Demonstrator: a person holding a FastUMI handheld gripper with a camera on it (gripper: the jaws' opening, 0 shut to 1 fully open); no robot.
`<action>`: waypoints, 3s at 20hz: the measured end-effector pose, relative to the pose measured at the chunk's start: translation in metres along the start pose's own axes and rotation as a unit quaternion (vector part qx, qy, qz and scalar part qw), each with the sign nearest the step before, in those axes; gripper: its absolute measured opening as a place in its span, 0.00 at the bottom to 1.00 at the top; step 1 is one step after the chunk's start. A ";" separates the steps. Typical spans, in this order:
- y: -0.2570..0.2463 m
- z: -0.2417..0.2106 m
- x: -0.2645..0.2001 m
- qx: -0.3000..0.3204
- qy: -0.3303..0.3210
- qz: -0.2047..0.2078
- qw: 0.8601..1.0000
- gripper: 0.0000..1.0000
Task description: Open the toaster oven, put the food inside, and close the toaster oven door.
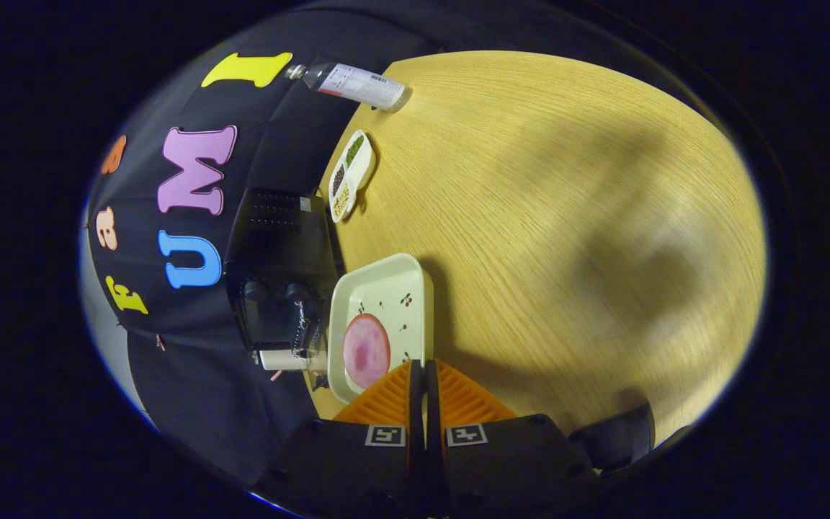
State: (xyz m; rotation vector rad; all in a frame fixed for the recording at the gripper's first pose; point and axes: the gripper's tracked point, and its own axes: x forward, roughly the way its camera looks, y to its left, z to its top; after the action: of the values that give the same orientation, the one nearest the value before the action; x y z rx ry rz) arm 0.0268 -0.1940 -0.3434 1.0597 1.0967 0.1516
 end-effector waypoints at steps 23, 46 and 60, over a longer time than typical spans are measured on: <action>0.129 -0.124 0.000 0.043 -0.102 0.074 0.991 0.06; 0.240 -0.078 0.202 0.068 -0.132 0.097 0.984 0.06; 0.254 -0.056 0.250 0.067 -0.176 0.061 0.980 0.06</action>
State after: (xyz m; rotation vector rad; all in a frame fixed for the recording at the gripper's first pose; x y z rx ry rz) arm 0.2033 0.1199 -0.3157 1.2220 0.7297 -0.0157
